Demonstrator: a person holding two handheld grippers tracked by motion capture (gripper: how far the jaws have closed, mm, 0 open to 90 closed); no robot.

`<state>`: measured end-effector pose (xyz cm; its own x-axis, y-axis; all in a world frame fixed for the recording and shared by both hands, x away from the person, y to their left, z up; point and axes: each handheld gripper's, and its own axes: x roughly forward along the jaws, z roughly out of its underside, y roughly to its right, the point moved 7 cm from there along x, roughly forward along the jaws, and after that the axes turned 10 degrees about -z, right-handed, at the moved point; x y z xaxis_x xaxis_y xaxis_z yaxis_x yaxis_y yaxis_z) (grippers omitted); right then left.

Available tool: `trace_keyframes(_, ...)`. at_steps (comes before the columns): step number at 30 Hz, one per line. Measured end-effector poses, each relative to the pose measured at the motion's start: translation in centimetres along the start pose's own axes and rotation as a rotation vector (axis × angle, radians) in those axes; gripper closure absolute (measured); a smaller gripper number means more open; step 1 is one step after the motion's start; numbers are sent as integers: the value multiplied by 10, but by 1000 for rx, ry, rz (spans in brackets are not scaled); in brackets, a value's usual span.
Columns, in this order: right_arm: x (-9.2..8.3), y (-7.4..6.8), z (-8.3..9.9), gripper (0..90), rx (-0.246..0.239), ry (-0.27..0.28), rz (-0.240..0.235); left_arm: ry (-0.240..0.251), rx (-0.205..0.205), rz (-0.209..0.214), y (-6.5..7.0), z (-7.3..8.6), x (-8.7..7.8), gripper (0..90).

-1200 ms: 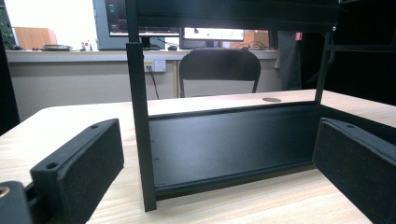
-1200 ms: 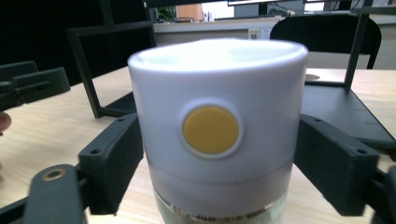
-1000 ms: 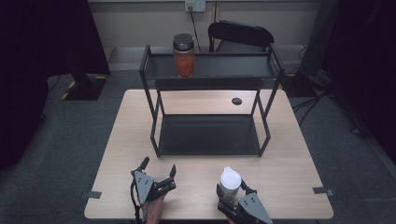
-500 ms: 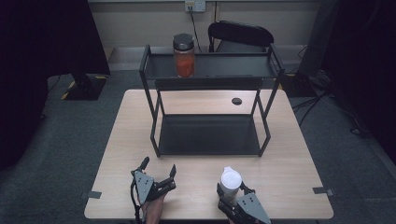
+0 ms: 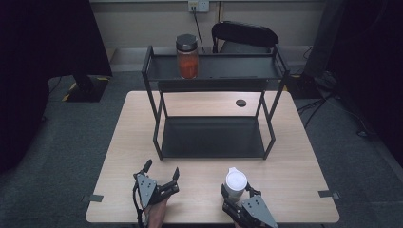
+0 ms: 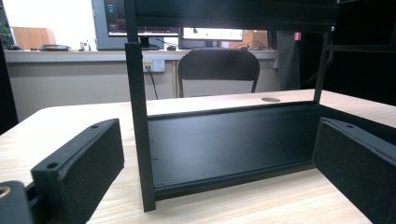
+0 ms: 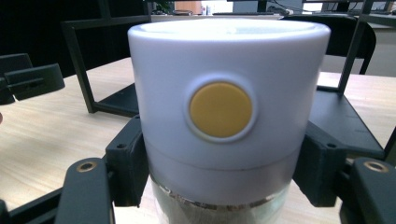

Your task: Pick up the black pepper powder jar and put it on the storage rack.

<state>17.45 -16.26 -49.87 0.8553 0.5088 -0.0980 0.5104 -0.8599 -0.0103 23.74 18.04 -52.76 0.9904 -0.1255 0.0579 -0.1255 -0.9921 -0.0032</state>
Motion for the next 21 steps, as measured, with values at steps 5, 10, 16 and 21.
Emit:
trace_keyframes(5, 1, 2, -5, 300, -9, 5, -13, 0, 0, 0, 0, 0, 0, 14)
trace_keyframes(10, 2, 5, -12, 301, -22, 9, -24, 0, 0, 0, 0, 0, 0, 15)
trace_keyframes(16, 2, 12, -26, 301, -33, 27, -34, 0, 0, 0, 0, 0, 0, 15)
trace_keyframes(21, 3, 15, -39, 301, -41, 38, -36, 0, 0, 0, 0, 0, 0, 15)
